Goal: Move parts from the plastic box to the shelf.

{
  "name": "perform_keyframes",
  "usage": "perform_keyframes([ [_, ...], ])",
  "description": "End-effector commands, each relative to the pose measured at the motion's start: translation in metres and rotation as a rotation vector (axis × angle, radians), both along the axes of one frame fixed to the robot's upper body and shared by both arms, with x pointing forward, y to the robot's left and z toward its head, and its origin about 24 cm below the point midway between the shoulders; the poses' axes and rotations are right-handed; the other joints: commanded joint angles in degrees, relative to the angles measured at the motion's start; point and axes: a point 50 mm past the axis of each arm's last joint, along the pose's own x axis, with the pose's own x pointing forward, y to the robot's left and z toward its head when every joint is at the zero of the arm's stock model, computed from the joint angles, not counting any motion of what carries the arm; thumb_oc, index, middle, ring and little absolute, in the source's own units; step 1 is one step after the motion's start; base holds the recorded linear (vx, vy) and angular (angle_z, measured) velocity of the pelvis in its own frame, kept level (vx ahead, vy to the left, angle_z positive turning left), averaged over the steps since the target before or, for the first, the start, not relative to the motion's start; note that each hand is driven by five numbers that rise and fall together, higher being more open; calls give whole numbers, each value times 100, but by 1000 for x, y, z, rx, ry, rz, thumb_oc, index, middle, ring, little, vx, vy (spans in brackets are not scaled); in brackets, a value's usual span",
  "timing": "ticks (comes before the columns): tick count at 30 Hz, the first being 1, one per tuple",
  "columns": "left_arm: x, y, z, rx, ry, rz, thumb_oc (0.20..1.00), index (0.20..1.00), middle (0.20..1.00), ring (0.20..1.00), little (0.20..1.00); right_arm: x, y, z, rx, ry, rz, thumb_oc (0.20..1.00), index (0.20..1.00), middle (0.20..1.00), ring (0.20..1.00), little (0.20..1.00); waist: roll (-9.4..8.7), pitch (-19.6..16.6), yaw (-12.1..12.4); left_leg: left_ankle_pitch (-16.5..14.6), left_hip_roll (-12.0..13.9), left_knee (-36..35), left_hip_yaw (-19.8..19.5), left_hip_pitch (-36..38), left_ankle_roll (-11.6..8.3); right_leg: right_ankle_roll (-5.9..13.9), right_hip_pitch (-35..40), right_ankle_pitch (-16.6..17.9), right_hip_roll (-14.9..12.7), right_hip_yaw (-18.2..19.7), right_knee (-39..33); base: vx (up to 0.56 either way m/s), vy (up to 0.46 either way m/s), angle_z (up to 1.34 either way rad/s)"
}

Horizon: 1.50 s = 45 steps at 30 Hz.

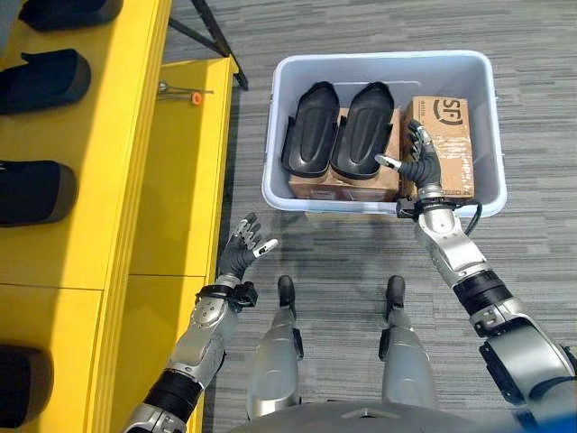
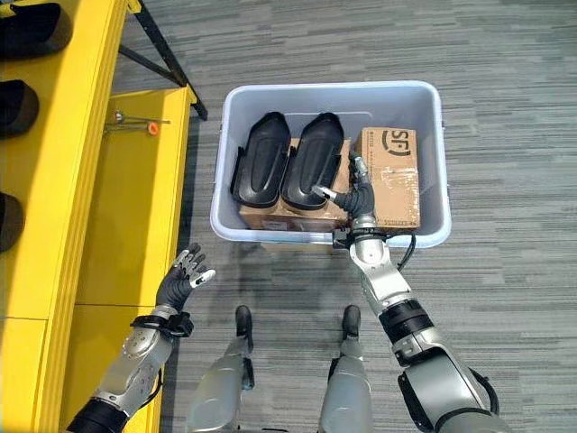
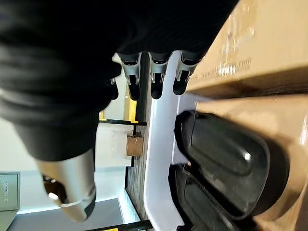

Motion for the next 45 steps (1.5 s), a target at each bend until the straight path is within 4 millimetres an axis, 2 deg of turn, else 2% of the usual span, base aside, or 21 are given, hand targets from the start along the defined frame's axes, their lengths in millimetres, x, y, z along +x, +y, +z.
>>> perform_keyframes([
  [1, 1, -3, 26, -2, -121, -40, 1000, 1000, 1000, 1000, 1000, 9, 9, 29, 148, -100, 16, 1000, 1000, 1000, 1000, 1000, -150, -42, 85, -774, -43, 733, -244, -48, 128, 203, -949, -71, -499, -15, 1011, 0, 0, 0],
  [6, 1, -3, 27, 5, -125, -52, 1000, 1000, 1000, 1000, 1000, 18, 4, 37, 200, -96, -9, 1000, 1000, 1000, 1000, 1000, -124, 27, 130, -770, -77, 771, -296, -120, 127, 195, -945, -63, -524, -39, 1006, -8, 2, 5],
  [11, 1, -4, 28, 11, -122, -68, 1000, 1000, 1000, 1000, 1000, 32, -12, 52, 244, -92, -90, 1000, 1000, 1000, 1000, 1000, -82, 82, 206, -753, -94, 774, -342, -208, 113, 184, -967, -64, -517, -63, 965, -1, 5, 12],
  [13, 1, -5, 28, 9, -122, -80, 1000, 1000, 1000, 1000, 1000, 41, -25, 61, 249, -85, -153, 1000, 1000, 1000, 1000, 1000, -30, 114, 268, -723, -90, 766, -362, -280, 101, 171, -1011, -72, -511, -81, 969, 0, 0, 0],
  [18, 3, -7, 29, 16, -122, -90, 1000, 1000, 1000, 1000, 1000, 50, -44, 71, 241, -64, -241, 1000, 1000, 1000, 1000, 1000, 28, 168, 312, -692, -85, 738, -379, -345, 95, 156, -1076, -89, -489, -93, 975, 0, 0, 0],
  [30, 9, -12, 33, 25, -145, -101, 1000, 1000, 1000, 1000, 1000, 58, -68, 67, 199, 35, -346, 1000, 1000, 1000, 1000, 1000, 134, 270, 373, -641, -102, 697, -407, -461, 86, 134, -1163, -124, -472, -112, 986, 0, 0, 0],
  [37, 14, -17, 38, 15, -169, -99, 1000, 1000, 1000, 1000, 1000, 60, -60, 71, 85, 39, -326, 1000, 1000, 1000, 1000, 1000, 107, 345, 392, -613, -99, 682, -442, -522, 83, 123, -1197, -124, -452, -118, 975, 9, -2, 3],
  [45, 17, -17, 41, 14, -185, -85, 1000, 1000, 1000, 1000, 1000, 62, -50, 80, 50, 6, -304, 1000, 1000, 1000, 1000, 1000, 50, 396, 398, -609, -110, 727, -499, -609, 89, 111, -1219, -142, -449, -135, 994, 0, 0, 0],
])
